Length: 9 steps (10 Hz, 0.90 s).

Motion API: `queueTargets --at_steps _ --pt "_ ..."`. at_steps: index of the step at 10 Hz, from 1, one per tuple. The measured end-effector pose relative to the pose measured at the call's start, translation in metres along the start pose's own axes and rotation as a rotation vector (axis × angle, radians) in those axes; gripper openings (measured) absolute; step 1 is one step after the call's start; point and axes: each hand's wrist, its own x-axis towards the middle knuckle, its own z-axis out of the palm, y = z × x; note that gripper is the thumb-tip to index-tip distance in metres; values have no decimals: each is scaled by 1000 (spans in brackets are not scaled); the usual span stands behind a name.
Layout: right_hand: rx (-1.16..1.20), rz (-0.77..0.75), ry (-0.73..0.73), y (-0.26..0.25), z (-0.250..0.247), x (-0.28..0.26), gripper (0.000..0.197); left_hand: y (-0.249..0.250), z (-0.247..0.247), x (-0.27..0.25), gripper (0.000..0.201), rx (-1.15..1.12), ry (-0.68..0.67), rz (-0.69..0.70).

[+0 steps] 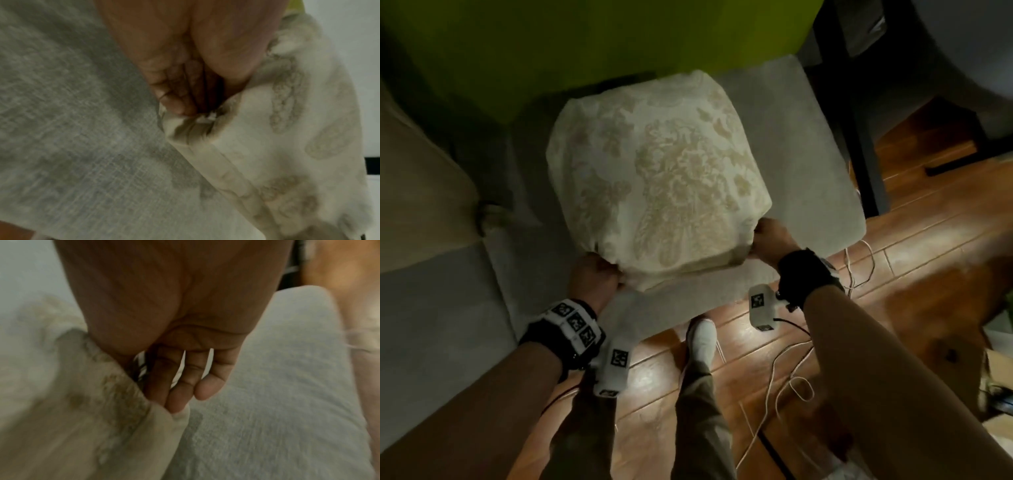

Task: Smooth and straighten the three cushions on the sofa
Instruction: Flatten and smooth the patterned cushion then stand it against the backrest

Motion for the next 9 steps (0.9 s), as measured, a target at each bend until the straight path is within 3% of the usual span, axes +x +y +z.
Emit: queueTargets --at_steps 1,2,3,4,5,6,7,8,9 --pt "-404 -119 25 1 -6 14 28 -7 19 1 15 35 148 -106" --pt "-452 -181 44 10 4 22 31 -8 36 -1 36 45 166 -180" --pt "-469 -143 -44 20 8 27 39 0 47 -2 51 159 192 -269" --pt "-343 -266 -91 15 5 19 51 11 49 -6 31 103 244 -274" --pt "-233 -289 -83 13 -17 12 30 19 44 -17 22 -105 408 -292" --pt "-274 -250 -55 29 -46 13 22 18 34 -36 33 -354 520 -311" --pt "-371 -154 -41 56 -69 17 23 6 22 -52 20 -466 614 -261" --pt "-261 -68 -115 69 -65 10 12 -6 19 -59 14 -468 620 -271" --pt "177 -14 -91 59 -53 7 17 -8 17 -60 13 -626 510 -318"
